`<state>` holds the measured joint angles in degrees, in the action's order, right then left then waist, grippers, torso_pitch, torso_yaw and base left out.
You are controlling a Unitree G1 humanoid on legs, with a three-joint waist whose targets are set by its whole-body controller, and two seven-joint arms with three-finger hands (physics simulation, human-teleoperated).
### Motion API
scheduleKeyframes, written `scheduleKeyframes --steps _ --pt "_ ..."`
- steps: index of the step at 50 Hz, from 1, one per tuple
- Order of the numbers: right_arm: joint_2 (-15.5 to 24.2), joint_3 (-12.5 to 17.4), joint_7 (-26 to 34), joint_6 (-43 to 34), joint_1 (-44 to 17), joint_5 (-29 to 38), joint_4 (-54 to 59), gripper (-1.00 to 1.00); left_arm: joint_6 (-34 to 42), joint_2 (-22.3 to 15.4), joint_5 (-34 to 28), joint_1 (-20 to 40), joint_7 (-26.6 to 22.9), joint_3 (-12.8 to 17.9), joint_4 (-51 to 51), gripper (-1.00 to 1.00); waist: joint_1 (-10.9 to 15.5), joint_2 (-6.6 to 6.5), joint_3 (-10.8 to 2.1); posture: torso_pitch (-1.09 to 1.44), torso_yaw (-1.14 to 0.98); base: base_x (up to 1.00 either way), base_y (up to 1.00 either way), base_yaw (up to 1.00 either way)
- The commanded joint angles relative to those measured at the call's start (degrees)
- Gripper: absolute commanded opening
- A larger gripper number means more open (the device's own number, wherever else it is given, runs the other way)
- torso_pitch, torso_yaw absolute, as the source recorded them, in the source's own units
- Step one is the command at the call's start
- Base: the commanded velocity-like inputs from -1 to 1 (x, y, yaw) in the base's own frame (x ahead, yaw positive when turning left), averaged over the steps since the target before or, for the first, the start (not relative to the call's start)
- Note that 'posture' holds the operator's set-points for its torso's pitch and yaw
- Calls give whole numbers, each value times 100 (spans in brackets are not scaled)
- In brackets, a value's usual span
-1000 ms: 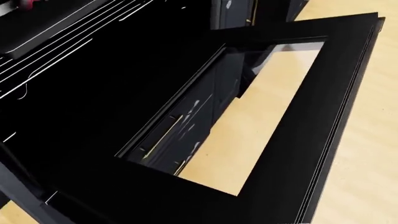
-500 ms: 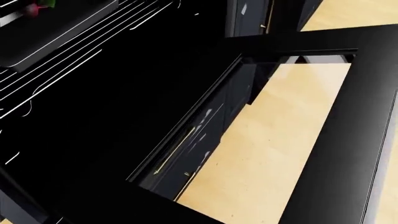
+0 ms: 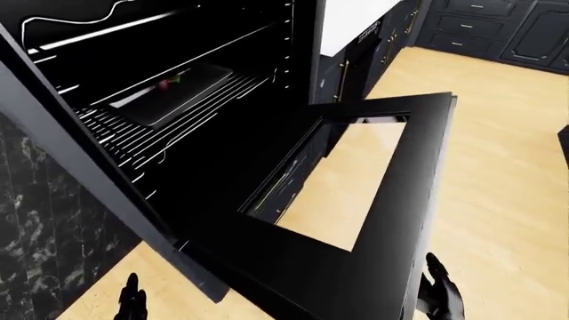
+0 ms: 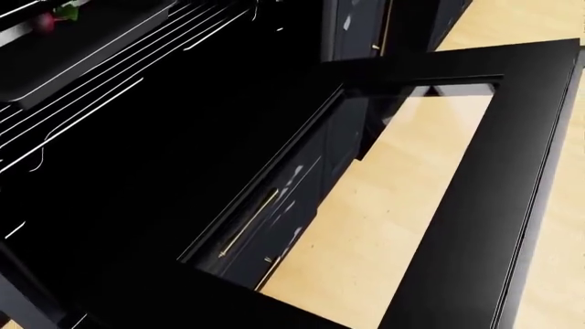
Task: Close the oven door.
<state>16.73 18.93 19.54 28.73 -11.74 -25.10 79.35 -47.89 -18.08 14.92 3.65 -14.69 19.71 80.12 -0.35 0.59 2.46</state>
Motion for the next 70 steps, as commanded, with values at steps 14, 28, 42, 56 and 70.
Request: scheduleKeyframes --steps 14,28,42,56,70 --pt "448 -199 -205 -456 -925 -52 -390 100 -130 -74 167 65 -155 69 -114 100 9 -10 -154 0 0 0 0 0" --pt "635 -280 -366 -647 -1314 172 -603 100 -166 -67 220 68 -165 73 -112 100 27 10 -224 0 0 0 0 0" --pt "672 -497 -726 -1501 -1707 606 -1849 100 -213 -56 296 73 -239 89 -110 100 41 6 -285 0 0 0 0 0" --pt "387 -224 -802 -3910 -831 370 -5520 100 -207 -50 355 78 -287 96 -109 100 73 12 -265 0 0 0 0 0" --pt "-67 -499 -257 -6228 -387 1018 -9256 100 -213 -47 377 80 -311 103 -109 100 81 14 -237 0 0 0 0 0"
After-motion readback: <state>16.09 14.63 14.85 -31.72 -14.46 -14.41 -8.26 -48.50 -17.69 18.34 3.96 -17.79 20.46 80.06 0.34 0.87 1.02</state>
